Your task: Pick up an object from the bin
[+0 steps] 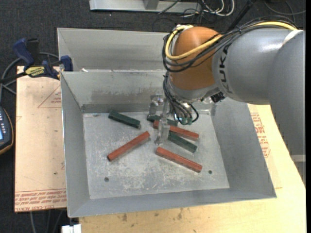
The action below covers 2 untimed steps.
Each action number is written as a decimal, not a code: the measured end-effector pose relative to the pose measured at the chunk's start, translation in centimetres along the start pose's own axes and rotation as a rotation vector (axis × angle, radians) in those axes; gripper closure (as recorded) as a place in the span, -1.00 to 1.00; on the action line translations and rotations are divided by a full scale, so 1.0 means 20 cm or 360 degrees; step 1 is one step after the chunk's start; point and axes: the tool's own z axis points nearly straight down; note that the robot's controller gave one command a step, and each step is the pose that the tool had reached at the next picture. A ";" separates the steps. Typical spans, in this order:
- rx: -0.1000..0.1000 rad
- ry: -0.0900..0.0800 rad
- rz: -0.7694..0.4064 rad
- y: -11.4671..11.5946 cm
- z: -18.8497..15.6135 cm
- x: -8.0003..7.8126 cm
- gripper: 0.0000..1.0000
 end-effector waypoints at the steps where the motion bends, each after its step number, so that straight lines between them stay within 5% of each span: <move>1: 0.0002 -0.0021 -0.0403 -0.01 -0.37 0.16 -1.00; 2: 0.0001 -0.0002 -0.0411 -0.11 0.23 0.72 -1.00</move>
Offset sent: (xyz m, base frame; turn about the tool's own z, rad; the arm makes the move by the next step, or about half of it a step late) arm -0.0330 -0.0021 0.0714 -0.2551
